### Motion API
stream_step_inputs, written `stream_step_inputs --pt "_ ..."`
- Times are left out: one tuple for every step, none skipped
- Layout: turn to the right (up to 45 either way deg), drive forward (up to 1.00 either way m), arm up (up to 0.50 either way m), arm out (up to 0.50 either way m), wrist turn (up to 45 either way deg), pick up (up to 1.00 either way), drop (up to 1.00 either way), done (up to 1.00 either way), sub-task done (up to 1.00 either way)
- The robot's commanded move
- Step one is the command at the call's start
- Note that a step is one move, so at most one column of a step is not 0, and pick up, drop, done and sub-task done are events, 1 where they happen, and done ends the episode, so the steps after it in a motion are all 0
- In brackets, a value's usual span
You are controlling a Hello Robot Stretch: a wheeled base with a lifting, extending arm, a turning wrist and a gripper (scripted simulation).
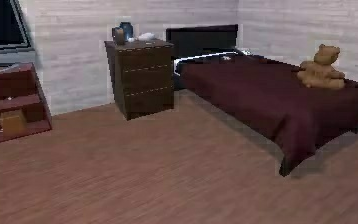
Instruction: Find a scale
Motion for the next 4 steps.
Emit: stream_step_inputs --pt "-45.0 0.00 0.00 0.00 0.0 0.00 0.00 0.00 0.00" --pt "-45.0 0.00 0.00 0.00 0.0 0.00 0.00 0.00 0.00" --pt "-15.0 0.00 0.00 0.00 0.0 0.00 0.00 0.00 0.00" --pt "0.0 1.00 0.00 0.00 0.0 0.00 0.00 0.00 0.00"
